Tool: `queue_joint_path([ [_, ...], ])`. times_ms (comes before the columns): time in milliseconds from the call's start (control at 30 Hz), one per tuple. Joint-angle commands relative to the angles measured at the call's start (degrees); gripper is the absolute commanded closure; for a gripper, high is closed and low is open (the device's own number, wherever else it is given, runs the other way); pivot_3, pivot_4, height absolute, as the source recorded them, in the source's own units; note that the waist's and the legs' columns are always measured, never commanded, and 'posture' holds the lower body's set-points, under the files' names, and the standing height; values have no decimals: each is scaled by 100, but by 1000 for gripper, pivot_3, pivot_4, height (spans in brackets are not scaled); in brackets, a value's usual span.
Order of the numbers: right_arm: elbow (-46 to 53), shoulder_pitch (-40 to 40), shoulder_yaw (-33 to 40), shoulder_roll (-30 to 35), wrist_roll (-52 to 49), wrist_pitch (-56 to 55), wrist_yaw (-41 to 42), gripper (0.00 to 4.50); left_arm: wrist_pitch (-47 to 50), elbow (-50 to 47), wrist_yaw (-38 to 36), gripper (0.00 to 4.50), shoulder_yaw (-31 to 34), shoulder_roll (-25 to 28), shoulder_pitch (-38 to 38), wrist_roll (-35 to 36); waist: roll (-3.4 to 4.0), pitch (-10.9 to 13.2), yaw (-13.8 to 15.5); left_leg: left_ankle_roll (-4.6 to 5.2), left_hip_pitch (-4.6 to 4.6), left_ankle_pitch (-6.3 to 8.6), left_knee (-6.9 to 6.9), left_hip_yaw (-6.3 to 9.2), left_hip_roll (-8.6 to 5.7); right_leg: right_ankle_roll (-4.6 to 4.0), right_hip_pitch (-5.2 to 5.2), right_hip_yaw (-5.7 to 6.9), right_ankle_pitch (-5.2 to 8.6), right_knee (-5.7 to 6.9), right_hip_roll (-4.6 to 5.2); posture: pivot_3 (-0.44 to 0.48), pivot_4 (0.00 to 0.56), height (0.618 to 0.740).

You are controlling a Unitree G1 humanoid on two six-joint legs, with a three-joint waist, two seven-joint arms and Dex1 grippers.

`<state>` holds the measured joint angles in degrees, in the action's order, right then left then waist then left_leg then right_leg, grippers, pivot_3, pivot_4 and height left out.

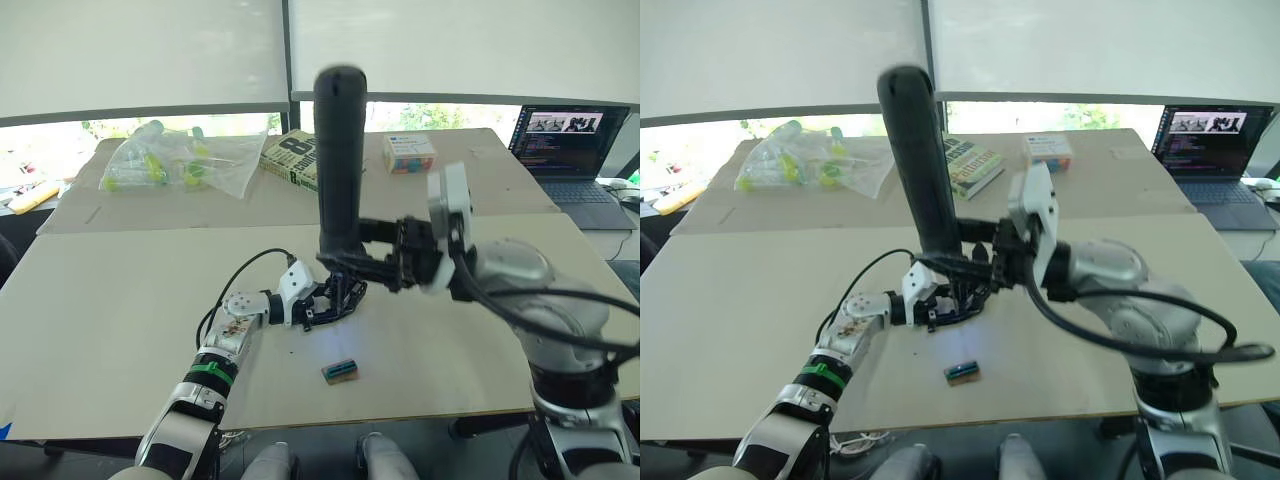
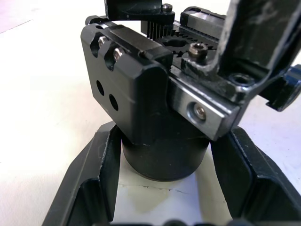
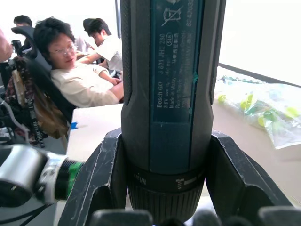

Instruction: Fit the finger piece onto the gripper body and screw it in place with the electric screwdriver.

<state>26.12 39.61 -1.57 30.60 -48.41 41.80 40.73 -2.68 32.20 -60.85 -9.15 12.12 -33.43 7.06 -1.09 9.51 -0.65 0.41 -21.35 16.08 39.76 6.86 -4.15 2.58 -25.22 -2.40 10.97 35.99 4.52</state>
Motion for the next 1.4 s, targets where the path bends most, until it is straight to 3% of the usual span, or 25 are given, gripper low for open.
queue_joint_path([
  [33, -173, 434, 67, -164, 50, -13, -153, 2590, -67, -151, -56, 2224, -84, -9, 59, 22, 0, 0, 6, 0, 0, 0, -3, 0, 2, 0, -1, 1, 0, -1, -3, 0, 150, 740],
  [1400, -801, 493, -270, -727, 1350, -415, 337, 2590, -30, -425, 111, 2224, -96, 98, 182, 60, 1, 0, -12, -1, -2, 0, -6, 1, 0, 0, -8, -1, 0, -2, 0, 0, 150, 740],
])
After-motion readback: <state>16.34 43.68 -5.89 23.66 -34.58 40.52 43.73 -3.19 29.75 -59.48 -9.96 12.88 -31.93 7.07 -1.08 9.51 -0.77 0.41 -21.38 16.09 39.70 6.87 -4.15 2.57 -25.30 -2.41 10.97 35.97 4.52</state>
